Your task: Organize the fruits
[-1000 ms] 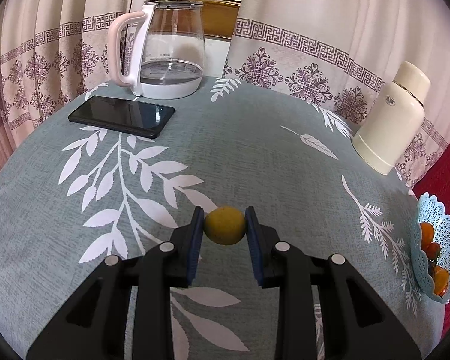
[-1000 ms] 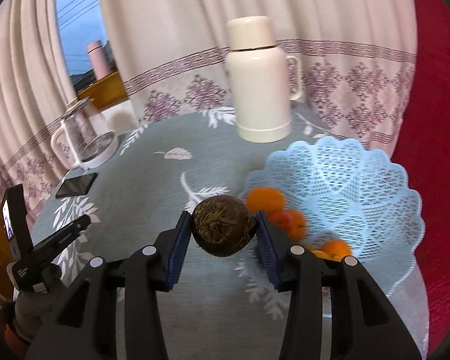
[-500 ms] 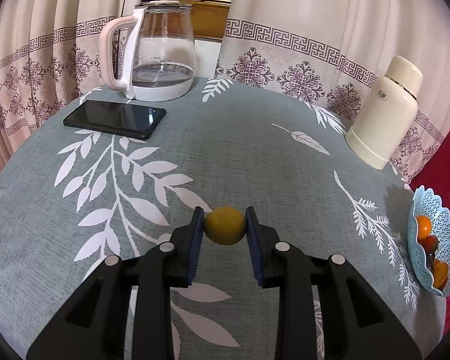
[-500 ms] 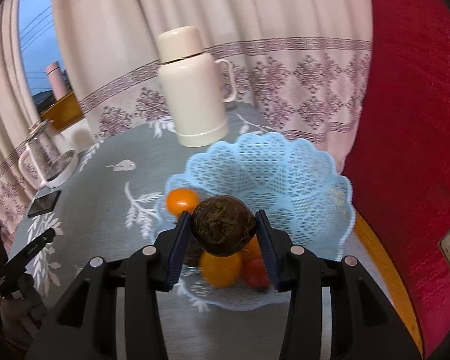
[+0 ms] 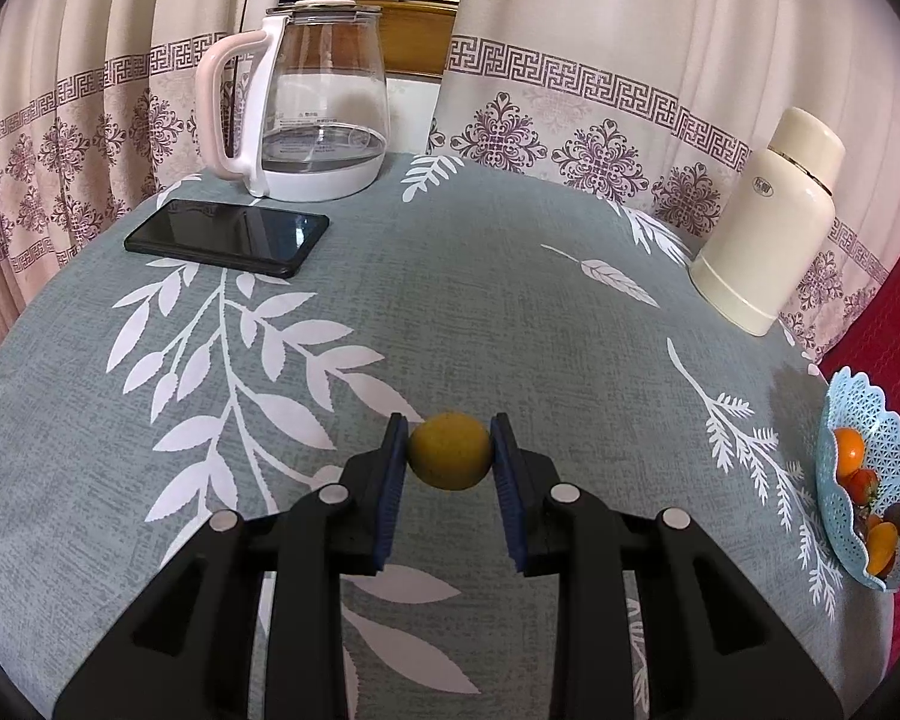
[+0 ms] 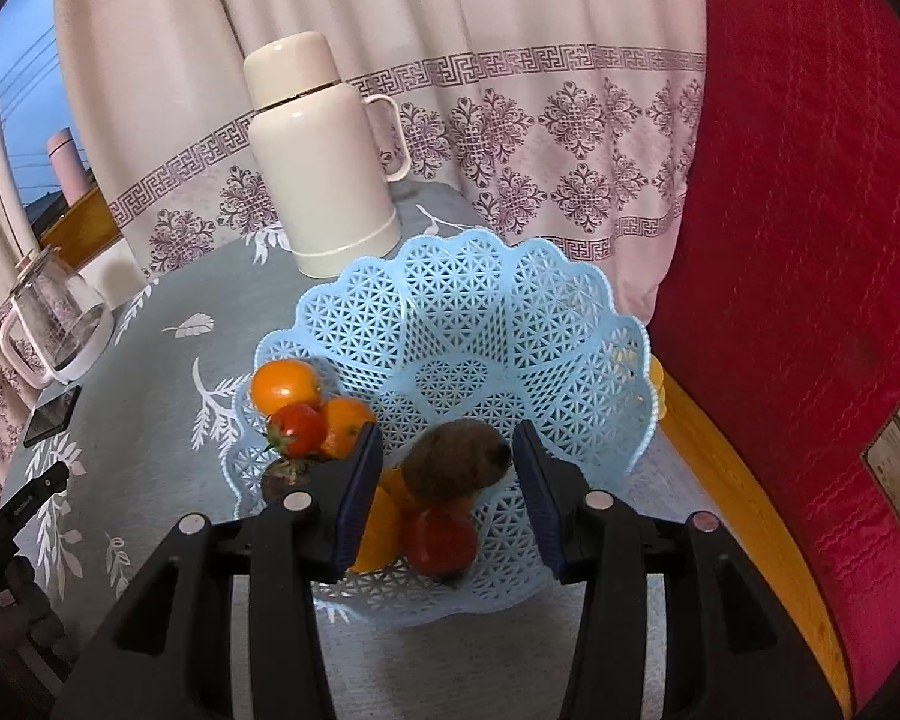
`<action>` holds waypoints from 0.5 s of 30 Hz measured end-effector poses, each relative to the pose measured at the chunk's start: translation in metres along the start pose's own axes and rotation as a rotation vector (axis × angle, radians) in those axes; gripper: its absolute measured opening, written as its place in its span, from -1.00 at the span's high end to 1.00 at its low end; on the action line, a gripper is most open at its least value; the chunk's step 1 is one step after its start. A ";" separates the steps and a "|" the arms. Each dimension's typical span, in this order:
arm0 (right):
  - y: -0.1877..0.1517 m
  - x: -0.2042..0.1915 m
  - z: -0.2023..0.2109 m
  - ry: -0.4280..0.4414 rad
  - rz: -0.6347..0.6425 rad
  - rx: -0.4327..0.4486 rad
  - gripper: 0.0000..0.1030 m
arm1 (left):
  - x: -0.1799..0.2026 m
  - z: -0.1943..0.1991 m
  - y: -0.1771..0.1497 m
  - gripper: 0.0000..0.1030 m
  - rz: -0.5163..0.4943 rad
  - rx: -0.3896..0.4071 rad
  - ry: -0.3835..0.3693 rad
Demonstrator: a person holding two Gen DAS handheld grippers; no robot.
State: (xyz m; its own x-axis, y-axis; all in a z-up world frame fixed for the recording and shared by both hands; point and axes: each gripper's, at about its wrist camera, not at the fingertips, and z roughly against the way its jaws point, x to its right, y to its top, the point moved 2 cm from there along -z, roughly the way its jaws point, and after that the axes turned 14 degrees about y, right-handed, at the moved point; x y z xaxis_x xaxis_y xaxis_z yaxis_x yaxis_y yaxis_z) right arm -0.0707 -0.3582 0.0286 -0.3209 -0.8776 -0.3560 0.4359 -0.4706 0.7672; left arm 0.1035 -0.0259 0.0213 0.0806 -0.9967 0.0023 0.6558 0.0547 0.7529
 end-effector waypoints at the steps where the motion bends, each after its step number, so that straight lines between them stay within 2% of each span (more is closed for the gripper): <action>1: 0.000 0.001 0.000 0.001 -0.002 0.000 0.08 | 0.000 0.000 0.000 0.44 0.000 0.000 0.000; 15: 0.000 -0.006 0.020 -0.003 0.015 0.051 0.08 | 0.001 0.001 -0.001 0.44 -0.003 0.003 0.000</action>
State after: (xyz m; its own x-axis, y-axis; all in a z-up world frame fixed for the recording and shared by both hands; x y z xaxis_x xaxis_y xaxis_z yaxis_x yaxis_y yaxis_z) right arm -0.0860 -0.3507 0.0416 -0.3173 -0.8841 -0.3432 0.3968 -0.4525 0.7986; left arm 0.1025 -0.0265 0.0213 0.0781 -0.9969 0.0001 0.6541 0.0513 0.7546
